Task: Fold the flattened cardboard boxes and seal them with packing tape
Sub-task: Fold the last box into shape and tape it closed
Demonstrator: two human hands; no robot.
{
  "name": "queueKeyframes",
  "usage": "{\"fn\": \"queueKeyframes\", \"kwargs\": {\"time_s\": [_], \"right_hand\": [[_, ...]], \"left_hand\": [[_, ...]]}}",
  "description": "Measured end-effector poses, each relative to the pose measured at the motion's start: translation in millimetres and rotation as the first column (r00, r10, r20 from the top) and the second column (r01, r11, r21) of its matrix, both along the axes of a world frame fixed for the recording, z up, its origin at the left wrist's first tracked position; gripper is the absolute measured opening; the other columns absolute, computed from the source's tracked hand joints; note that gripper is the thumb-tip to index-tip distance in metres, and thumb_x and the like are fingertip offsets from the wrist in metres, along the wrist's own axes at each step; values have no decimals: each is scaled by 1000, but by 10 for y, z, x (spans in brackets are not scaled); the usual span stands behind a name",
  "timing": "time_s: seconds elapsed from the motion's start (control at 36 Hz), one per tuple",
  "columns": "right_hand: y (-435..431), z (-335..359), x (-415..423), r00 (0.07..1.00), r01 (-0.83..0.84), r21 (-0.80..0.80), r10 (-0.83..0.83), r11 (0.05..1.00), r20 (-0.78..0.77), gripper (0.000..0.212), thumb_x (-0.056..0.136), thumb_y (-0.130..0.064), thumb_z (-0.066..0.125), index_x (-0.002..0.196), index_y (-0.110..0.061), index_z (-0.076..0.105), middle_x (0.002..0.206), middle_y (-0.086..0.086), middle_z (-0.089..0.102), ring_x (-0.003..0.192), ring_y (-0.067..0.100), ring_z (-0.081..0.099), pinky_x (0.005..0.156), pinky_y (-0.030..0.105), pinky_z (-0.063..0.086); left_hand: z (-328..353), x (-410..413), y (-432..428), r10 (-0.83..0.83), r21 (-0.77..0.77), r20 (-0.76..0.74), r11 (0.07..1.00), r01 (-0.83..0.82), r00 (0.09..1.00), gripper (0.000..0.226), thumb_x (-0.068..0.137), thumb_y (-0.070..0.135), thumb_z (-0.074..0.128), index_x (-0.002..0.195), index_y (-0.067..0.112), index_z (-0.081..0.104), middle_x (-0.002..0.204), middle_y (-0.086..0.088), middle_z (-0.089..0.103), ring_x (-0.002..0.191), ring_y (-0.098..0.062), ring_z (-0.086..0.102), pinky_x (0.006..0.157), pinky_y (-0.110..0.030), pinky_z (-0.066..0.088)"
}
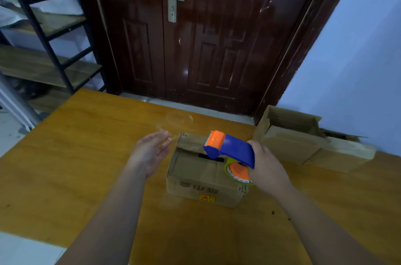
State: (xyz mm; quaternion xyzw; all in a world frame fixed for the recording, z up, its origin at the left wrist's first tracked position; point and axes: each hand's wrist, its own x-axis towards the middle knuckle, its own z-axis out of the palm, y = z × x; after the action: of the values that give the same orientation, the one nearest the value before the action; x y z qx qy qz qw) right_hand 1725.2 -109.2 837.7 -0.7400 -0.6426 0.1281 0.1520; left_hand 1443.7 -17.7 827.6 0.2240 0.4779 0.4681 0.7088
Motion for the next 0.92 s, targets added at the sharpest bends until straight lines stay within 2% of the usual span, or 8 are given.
{"fn": "queueKeyframes", "kwargs": {"time_s": [0.06,0.17,0.39,0.5,0.58,0.69,0.81,0.92], "right_hand": [[-2,-6,8,1000,-2,2,2,1000,-1,56,82,-14,65,128,-28,36,102,-6,47,82,8,53,65,21,41],[-9,-16,2,1000,-2,12,3,1000,-2,55,83,-15,65,128,-28,36,100,-8,45,78,5,50,60,17,37],[-15,-20,11,1000,10,11,-10,1000,-23,55,82,-15,65,127,-28,36,100,-8,46,78,5,51,61,18,39],[-48,-42,11,999,26,36,-25,999,-22,57,84,-15,63,132,-26,35,107,-6,46,85,9,51,67,24,45],[-90,-75,16,999,35,75,-32,997,-38,57,84,-15,63,133,-23,36,109,-7,44,87,9,47,64,21,40],[-160,-115,55,994,58,114,-47,992,-94,57,84,-12,63,135,-18,38,114,-4,46,91,11,47,68,26,43],[-211,-150,100,983,73,150,-45,986,-180,52,85,-10,64,132,-13,41,112,3,51,91,16,52,71,27,44],[-240,-188,141,979,88,155,-57,984,-198,54,83,-5,64,131,-13,41,111,3,51,90,15,51,71,24,39]], "left_hand": [[-4,52,0,35,-39,-65,999,-38,997,16,85,6,66,100,9,60,100,-6,68,100,-21,64,79,-29,49],[9,162,13,158,-114,-94,979,-169,983,4,90,6,60,90,10,60,89,-4,66,82,-16,64,72,-26,49],[20,212,-36,322,-91,-119,938,-334,939,43,101,43,36,79,13,58,82,-2,69,74,-20,67,67,-31,47],[-75,203,-74,279,55,-234,960,-274,931,26,99,24,48,79,13,60,84,-3,68,72,-17,68,64,-27,49],[-155,186,-112,220,152,-233,970,-188,947,19,93,11,57,76,16,59,87,-2,69,80,-19,70,69,-26,48],[-219,196,-136,159,144,-182,981,-133,970,8,93,14,60,87,19,64,96,1,69,89,-17,67,75,-30,50],[-278,203,-128,180,184,-268,974,-133,946,12,95,17,57,103,20,66,112,5,61,102,-15,58,84,-34,45],[-282,241,-133,177,260,-368,962,-81,913,13,94,27,58,99,24,70,100,18,66,93,-9,58,72,-24,41]]}}
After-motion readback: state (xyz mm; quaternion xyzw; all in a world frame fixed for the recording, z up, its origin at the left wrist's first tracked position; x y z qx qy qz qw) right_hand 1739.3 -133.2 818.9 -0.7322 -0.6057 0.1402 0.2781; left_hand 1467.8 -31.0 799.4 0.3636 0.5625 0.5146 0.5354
